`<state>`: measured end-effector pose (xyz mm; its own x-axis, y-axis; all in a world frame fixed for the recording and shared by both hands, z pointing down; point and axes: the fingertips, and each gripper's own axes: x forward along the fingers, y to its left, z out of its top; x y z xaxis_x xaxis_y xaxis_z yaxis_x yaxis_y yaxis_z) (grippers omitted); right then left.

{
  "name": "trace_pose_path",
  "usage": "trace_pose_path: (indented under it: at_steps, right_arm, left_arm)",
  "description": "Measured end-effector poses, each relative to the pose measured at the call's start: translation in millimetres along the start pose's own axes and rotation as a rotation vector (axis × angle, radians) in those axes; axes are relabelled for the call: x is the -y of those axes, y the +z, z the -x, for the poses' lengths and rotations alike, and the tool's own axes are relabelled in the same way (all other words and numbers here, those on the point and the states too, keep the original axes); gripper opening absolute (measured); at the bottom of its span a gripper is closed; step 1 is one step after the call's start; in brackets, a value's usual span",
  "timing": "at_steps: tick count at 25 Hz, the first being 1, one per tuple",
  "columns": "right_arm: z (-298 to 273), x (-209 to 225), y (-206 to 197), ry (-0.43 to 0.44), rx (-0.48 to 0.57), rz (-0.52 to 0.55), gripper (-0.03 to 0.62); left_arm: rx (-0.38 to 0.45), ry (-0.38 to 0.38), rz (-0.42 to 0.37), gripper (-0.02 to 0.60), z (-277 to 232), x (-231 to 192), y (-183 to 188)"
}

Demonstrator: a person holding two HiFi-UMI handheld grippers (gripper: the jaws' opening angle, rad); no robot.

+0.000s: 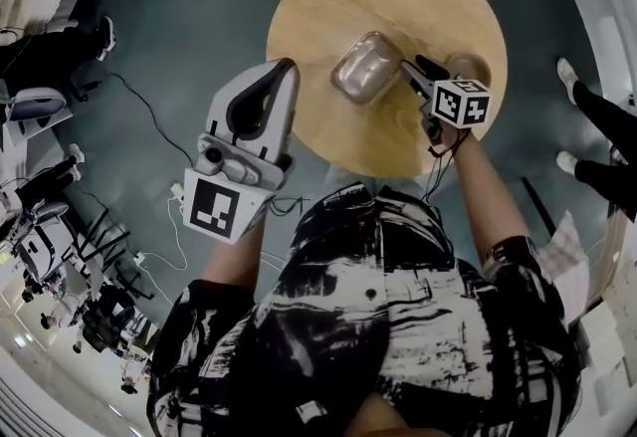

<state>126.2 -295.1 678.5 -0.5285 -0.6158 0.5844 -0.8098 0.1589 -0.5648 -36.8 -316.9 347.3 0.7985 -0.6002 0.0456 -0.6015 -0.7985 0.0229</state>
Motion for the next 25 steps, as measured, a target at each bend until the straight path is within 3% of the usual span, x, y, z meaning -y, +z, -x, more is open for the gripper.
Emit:
trace_pose_path:
  at_steps: [6,8,10,25]
  right_arm:
    - [-4.0,-0.4,-7.5,0.037,-0.014,-0.084,0.161]
    - [-5.3,0.6,-9.2,0.04,-0.021,-0.09,0.086]
    - [-4.5,2.3,-9.1,0.043,-0.022,-0.097,0.064]
    - [11.3,7.6,-4.2,0.048,-0.004,-0.134,0.012]
  left_arm:
    - [-0.004,-0.011,0.005,0.0,-0.1,0.1,-4.6]
    - [-0.004,-0.014,0.007,0.0,0.8,-0.5,-5.7]
    - [-0.004,-0.015,0.006,-0.001,1.0,-0.9,-4.8]
    - [0.01,-0.02,0.003,0.0,-1.6,2.3,2.3]
